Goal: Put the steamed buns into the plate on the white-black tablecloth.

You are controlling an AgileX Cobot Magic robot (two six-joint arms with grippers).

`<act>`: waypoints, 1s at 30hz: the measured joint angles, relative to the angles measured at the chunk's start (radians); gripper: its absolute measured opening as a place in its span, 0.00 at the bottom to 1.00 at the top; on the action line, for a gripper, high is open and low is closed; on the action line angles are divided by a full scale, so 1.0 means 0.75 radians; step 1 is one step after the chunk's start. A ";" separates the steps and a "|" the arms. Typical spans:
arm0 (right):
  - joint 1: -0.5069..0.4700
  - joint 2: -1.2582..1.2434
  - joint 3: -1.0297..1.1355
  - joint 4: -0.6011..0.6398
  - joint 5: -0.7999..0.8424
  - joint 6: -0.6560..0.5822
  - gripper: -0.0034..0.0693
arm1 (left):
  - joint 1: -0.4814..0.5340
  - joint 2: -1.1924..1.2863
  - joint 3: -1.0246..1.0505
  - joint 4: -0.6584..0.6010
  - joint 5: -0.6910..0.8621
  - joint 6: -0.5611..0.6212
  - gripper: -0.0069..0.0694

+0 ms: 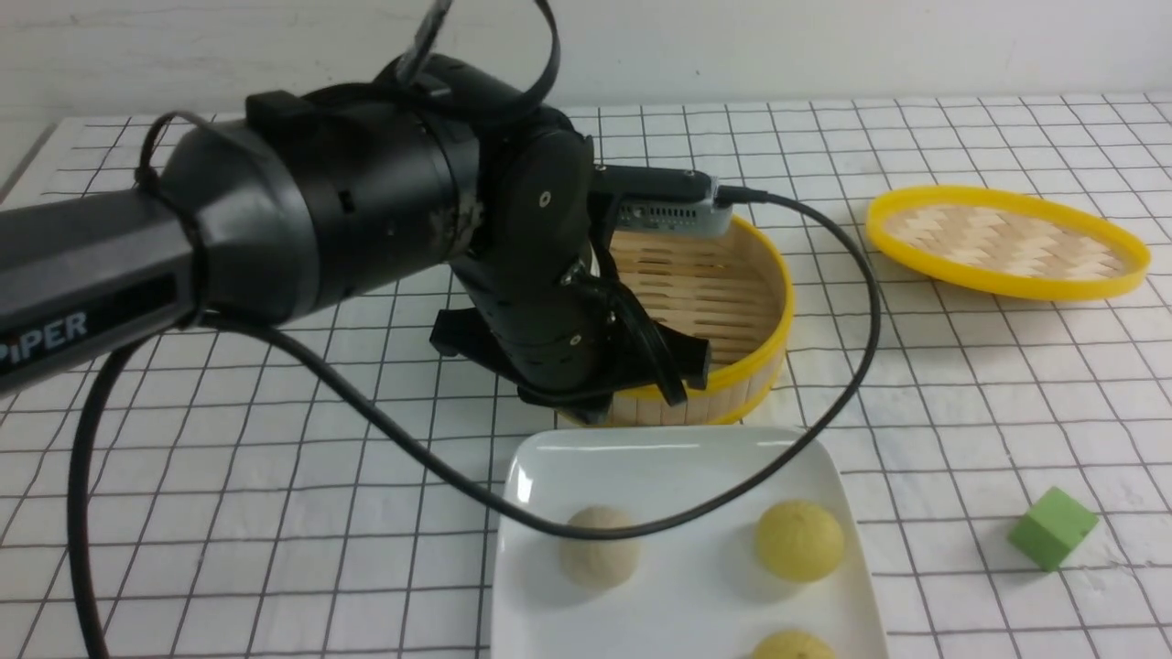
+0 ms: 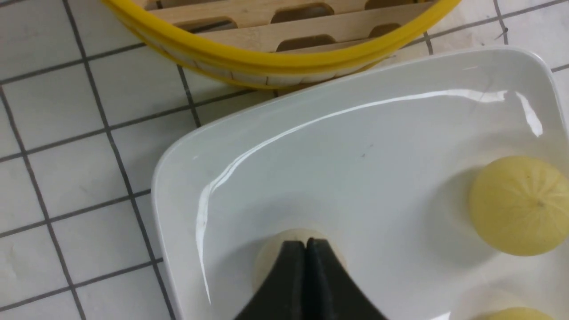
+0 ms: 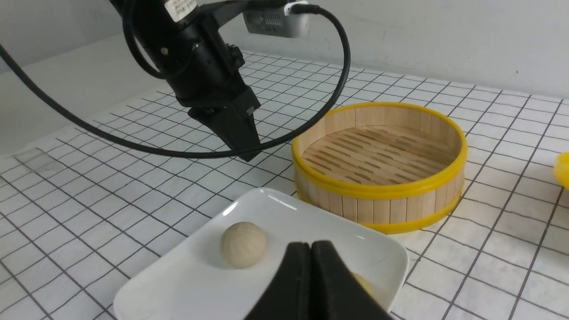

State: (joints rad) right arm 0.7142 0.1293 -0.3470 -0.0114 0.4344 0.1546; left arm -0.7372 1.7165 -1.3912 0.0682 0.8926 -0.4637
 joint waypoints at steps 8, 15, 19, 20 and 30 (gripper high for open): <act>0.000 0.001 0.000 0.000 -0.003 0.000 0.05 | 0.000 0.000 0.000 0.000 0.032 0.000 0.09; 0.000 0.001 0.000 0.000 -0.004 0.000 0.05 | 0.000 0.000 0.000 0.000 0.049 0.000 0.09; 0.000 0.001 0.000 0.000 -0.006 -0.002 0.05 | 0.000 0.000 0.000 0.020 0.060 0.000 0.09; 0.000 0.001 0.000 0.000 -0.006 -0.002 0.05 | 0.000 0.000 0.000 0.028 0.061 0.000 0.09; -0.160 -0.089 0.140 0.000 -0.016 -0.002 0.06 | 0.000 0.000 0.000 0.092 0.082 -0.002 0.10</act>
State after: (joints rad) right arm 0.5940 0.0624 -0.2420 -0.0115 0.4224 0.1535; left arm -0.7372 1.7165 -1.3912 0.1370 0.9541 -0.4654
